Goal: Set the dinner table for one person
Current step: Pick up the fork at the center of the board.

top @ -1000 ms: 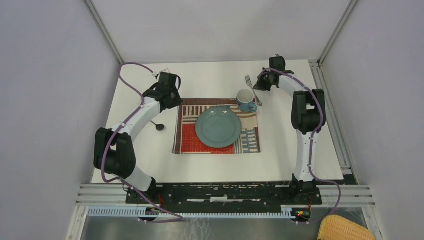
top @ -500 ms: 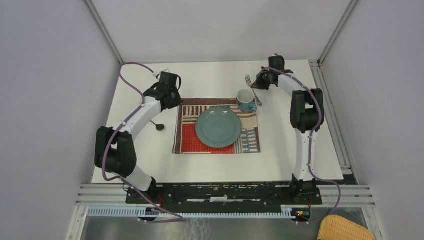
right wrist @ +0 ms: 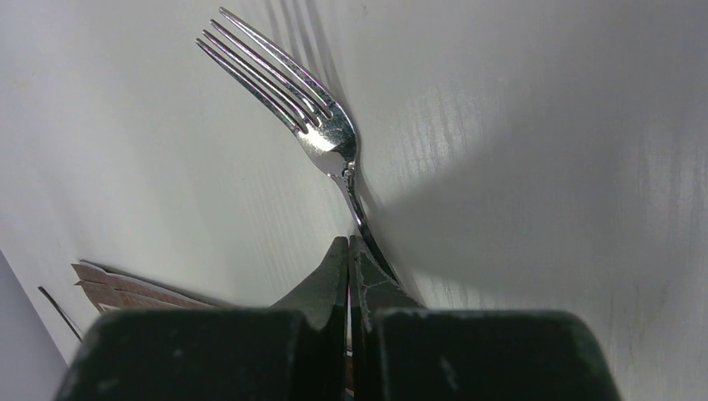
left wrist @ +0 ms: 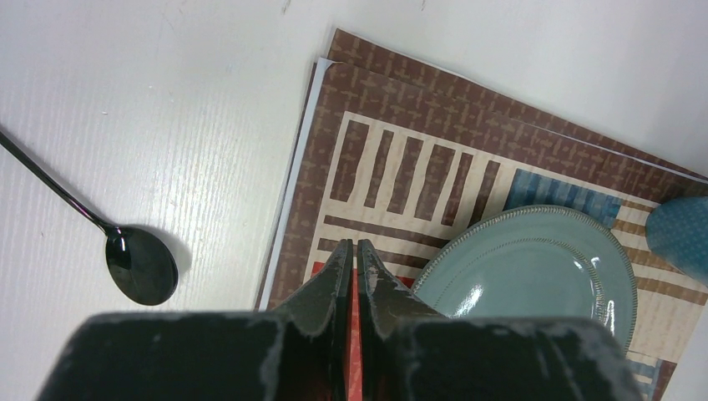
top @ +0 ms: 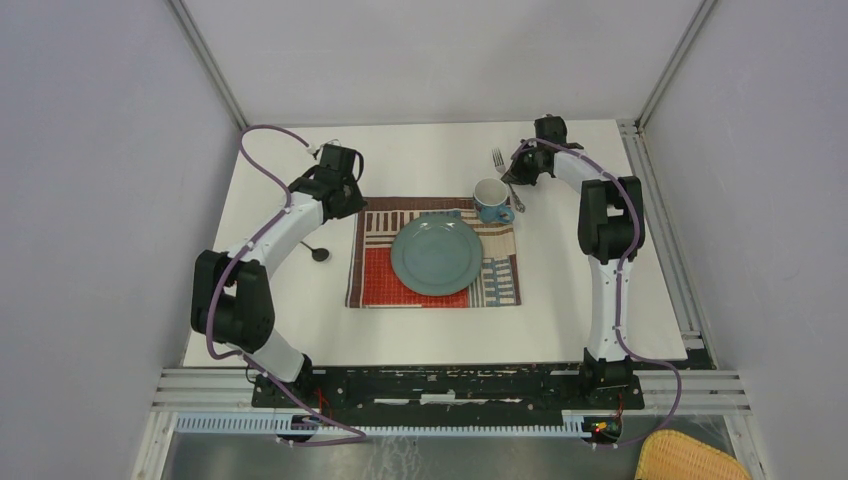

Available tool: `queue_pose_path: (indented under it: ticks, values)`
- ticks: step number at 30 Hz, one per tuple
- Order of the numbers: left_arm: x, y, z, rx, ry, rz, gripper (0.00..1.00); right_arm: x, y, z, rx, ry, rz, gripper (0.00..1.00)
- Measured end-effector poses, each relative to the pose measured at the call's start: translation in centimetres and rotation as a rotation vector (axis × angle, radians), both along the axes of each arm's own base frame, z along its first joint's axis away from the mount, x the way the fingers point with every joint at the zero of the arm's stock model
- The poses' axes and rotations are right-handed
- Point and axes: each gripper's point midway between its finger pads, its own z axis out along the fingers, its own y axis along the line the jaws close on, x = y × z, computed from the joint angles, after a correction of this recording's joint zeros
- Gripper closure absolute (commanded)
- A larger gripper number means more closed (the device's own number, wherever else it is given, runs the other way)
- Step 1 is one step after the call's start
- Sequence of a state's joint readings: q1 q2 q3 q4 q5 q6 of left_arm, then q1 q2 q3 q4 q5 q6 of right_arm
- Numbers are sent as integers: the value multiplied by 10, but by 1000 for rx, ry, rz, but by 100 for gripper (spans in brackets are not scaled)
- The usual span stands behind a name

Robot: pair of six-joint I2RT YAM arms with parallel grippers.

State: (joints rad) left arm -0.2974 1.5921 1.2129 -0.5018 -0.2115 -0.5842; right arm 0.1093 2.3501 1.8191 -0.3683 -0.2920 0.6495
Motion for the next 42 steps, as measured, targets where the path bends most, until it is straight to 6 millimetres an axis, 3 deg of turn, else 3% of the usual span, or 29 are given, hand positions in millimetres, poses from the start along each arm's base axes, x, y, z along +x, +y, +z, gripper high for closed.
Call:
queue_pose_path:
  ticks: [10,25,35,39,42]
  values:
    - [0,0,-1,1,2,1,89,1,-7,-3,-38,3,-32,100]
    - [1,2,-1,11,-1,9,89,0,-38,-2,-135,31,-154,100]
    - [1,3,-1,13,-2,11,89,-9,-71,-3,-166,71,-232,100]
    - [1,3,-1,15,-2,12,89,-14,-74,-2,-166,76,-235,100]
    - [1,3,-1,15,-2,12,89,-23,-74,-1,-170,90,-231,93]
